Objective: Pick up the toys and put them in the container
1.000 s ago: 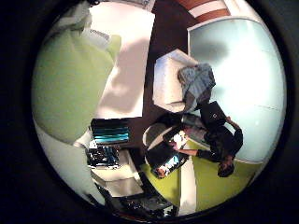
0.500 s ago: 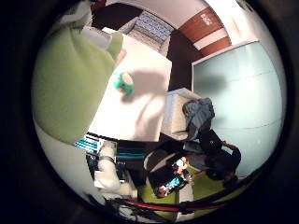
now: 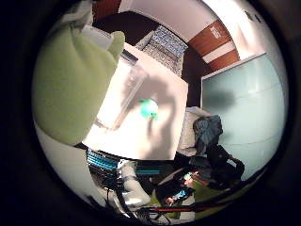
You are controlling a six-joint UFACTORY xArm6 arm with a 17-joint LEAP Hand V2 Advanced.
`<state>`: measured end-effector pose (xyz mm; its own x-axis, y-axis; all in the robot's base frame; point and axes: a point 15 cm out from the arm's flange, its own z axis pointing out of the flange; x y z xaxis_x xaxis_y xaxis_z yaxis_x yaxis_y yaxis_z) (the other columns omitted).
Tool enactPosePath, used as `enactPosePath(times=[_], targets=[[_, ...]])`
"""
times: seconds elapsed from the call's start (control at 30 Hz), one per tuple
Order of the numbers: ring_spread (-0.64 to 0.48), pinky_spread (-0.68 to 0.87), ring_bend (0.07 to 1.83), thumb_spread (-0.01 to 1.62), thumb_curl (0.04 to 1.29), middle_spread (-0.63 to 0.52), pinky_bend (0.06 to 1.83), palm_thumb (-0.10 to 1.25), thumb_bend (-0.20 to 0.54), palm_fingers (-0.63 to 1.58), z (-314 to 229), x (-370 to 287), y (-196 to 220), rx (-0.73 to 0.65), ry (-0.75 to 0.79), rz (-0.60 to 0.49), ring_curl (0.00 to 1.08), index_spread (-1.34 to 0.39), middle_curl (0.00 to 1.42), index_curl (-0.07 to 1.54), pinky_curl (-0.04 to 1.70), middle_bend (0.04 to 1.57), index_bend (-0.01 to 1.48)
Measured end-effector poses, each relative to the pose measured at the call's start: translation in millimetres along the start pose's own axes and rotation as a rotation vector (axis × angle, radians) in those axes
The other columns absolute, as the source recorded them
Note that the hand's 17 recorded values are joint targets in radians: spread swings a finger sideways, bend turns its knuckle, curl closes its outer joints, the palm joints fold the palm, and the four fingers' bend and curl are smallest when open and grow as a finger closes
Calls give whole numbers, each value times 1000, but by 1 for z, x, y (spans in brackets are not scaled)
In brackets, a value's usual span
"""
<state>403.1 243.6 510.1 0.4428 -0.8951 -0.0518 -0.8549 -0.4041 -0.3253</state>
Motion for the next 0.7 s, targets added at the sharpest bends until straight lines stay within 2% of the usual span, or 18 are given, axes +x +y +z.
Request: enactPosePath(times=[0.2,0.27,0.37,0.4,0.5,0.57,0.63,0.7], targets=[[-267,-221,1273,897,799,-176,1164,1013,-14,1064,35,-4,-23,0,6,15,888,-279,922,1059,1131,1260,950],[-267,-226,1271,918,791,-176,1161,981,-24,1068,41,-7,-29,11,0,20,889,-281,922,1062,1126,1260,949],[-263,-238,1268,972,759,-179,1133,861,-44,1057,44,-9,-38,42,-1,33,864,-286,910,1049,1108,1217,911],[-263,-245,1259,982,749,-180,1127,842,-35,1056,44,-10,-42,54,-2,33,846,-288,901,1037,1096,1194,875],[-269,-344,1200,968,708,-200,1091,745,-38,972,47,-12,-42,55,-8,26,746,-319,820,963,970,1056,561],[-280,-472,1147,1039,661,-224,1048,731,-21,743,51,-12,-41,46,-6,19,672,-359,756,881,859,910,296],[-266,-429,1041,1108,615,-231,951,719,-20,507,52,-11,-39,41,-3,15,632,-407,719,836,833,831,264],[-210,-247,936,1156,567,-215,812,688,-23,332,54,-11,-38,33,-1,12,567,-456,665,765,805,741,278]])
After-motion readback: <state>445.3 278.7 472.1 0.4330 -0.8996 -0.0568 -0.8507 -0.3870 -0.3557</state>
